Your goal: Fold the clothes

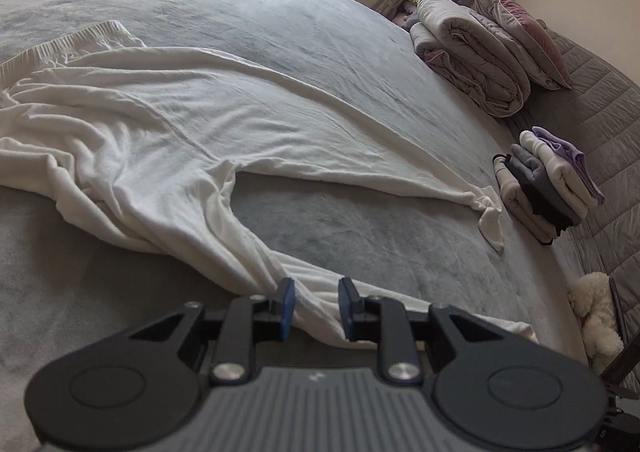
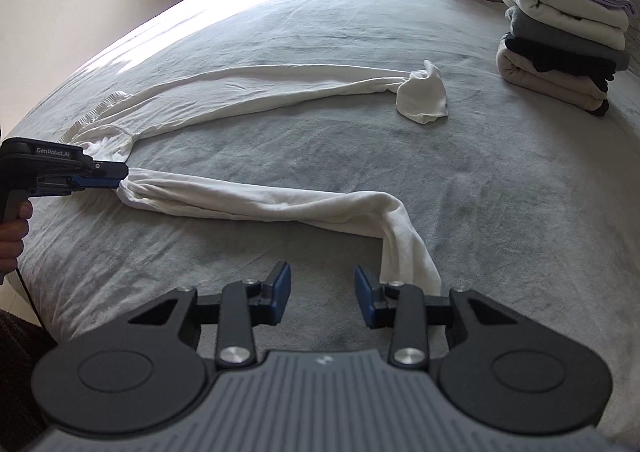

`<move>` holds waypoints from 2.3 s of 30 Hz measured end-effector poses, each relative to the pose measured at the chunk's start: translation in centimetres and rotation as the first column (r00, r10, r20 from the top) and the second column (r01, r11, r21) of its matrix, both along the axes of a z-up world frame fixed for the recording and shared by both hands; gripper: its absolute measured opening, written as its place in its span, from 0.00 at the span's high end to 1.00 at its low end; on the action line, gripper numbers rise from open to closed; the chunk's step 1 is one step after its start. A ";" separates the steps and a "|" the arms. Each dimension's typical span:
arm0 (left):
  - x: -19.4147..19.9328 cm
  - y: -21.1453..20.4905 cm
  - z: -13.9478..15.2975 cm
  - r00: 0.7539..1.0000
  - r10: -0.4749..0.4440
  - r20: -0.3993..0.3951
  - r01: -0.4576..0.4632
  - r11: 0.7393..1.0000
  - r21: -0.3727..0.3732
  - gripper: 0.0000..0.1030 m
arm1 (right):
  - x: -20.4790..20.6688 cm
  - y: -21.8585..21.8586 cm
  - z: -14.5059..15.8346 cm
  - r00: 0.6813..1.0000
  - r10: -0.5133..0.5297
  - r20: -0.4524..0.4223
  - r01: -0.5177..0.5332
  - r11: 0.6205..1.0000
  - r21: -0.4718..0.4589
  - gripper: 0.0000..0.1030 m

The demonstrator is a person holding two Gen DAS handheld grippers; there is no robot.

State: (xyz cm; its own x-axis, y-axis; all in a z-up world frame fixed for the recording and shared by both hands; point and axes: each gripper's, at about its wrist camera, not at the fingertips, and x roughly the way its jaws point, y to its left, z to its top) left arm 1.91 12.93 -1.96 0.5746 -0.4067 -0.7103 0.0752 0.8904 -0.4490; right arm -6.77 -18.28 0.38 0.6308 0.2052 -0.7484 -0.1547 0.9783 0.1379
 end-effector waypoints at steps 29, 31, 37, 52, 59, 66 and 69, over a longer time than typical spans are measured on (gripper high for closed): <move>-0.1 2.5 3.3 0.980 0.108 0.164 -0.077 0.980 -0.182 0.99 | 6.6 10.1 -0.9 0.963 0.251 0.103 -0.221 0.946 -0.239 0.63; -0.1 2.6 3.5 0.977 0.117 0.176 -0.082 0.977 -0.195 0.99 | 6.9 9.5 -1.3 0.968 0.228 0.102 -0.197 0.947 -0.254 0.65; 0.3 2.5 3.9 0.969 0.143 0.201 -0.097 0.970 -0.224 0.99 | 8.0 7.4 -2.4 0.986 0.137 0.095 -0.104 0.950 -0.293 0.74; 3.5 2.1 3.5 0.952 0.238 0.194 -0.189 0.952 -0.241 0.99 | 9.8 2.1 -3.4 0.996 -0.013 0.087 0.049 0.902 -0.428 0.90; 5.3 2.1 2.9 0.944 0.285 0.168 -0.237 0.936 -0.259 0.99 | 11.1 -0.5 -2.8 0.997 -0.061 0.050 0.076 0.903 -0.422 0.90; 7.2 1.4 1.5 0.936 0.325 0.136 -0.284 0.925 -0.253 0.99 | 12.0 -3.6 -2.3 0.989 -0.146 0.034 0.147 0.901 -0.407 0.90; 7.8 1.1 0.9 0.935 0.334 0.122 -0.299 0.924 -0.237 0.99 | 12.2 -4.8 -2.0 0.982 -0.181 0.047 0.184 0.885 -0.427 0.90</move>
State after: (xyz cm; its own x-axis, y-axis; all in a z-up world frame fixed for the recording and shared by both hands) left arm 9.74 13.98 -1.04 0.7952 -0.3156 -0.5178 -0.1097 0.7649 -0.6347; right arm 5.44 -23.07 -1.61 0.6304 -0.2533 -0.7338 0.0329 0.9531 -0.3007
